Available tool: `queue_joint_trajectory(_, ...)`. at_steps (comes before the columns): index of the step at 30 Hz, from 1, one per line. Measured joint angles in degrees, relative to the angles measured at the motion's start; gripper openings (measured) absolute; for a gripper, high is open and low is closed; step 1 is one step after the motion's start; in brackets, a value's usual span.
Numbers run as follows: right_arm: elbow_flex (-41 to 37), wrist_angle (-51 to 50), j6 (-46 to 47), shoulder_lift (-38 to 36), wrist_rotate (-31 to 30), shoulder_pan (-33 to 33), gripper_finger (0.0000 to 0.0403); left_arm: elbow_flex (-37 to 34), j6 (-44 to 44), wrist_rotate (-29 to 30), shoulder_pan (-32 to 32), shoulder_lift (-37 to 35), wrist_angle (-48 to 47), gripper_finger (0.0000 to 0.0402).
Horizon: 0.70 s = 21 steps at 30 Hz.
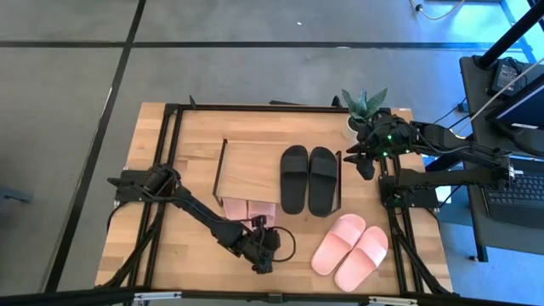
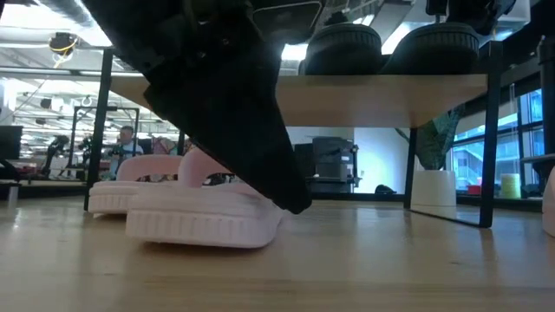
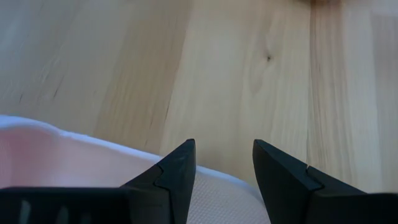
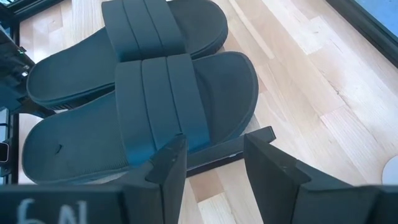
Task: Pick and place slides into the shelf
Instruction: Put the left pink slides under the shelf
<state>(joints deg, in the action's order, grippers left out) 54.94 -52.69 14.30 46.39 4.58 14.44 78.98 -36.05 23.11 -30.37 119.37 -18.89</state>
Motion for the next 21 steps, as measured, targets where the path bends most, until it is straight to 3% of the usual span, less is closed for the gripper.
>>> queue_joint_trajectory(21,0.0,0.0,-1.3,0.0,0.0,0.0,0.0159,-0.1,-14.9,5.3,-2.7,-0.2,-3.9,0.0153)
